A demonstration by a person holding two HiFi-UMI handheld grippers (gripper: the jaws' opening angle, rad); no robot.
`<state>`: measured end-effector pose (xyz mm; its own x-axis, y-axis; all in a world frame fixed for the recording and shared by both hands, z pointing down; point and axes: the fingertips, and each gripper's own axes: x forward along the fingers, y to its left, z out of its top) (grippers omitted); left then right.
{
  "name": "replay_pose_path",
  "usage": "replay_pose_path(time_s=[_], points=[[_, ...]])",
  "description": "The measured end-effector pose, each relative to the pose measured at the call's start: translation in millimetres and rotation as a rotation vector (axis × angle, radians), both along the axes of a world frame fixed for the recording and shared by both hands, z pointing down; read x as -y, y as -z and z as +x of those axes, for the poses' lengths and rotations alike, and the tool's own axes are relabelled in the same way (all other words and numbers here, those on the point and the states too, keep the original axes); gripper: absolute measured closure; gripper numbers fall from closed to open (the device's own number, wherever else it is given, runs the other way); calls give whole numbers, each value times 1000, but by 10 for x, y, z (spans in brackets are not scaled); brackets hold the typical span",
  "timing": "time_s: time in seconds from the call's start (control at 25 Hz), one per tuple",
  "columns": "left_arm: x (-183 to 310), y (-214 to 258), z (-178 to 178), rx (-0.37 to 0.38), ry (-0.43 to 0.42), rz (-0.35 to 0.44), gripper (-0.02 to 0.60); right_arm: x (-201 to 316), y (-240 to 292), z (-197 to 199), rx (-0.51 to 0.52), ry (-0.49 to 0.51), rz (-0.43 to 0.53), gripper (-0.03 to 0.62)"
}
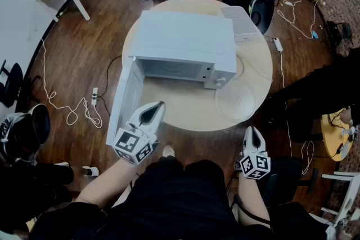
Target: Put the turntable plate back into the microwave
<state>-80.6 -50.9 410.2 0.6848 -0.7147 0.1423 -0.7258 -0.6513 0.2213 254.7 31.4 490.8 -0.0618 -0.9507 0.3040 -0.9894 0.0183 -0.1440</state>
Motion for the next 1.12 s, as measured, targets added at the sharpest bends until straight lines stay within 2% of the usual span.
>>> replay_pose_path(time_s=[0.08, 0.2, 0.32, 0.48, 0.64, 0.8, 1.0, 1.12], points=[[64, -14, 61, -6, -3, -11, 579, 177, -136, 134, 22, 25, -36, 594], [181, -75, 100, 16, 5, -19, 580, 436, -489, 422, 81, 33, -114, 531], [339, -109, 76, 33, 52, -24, 580, 671, -921, 705, 95, 27, -196, 519], [402, -7, 5, 29, 134, -26, 579, 912, -1468, 893, 67, 70, -320, 412], [442, -53, -18, 99, 166, -48, 579, 1179, -1784, 1130, 97, 34, -378, 405], [505, -69, 47, 119, 207, -68, 579, 1361, -1994, 1296, 143, 40, -428, 404], [574, -69, 168, 133, 230, -82, 580, 1316, -2258, 1240, 206, 87, -532, 404], [616, -93, 219, 132, 243, -91, 580, 1283, -2299, 1224, 253, 79, -529, 411]])
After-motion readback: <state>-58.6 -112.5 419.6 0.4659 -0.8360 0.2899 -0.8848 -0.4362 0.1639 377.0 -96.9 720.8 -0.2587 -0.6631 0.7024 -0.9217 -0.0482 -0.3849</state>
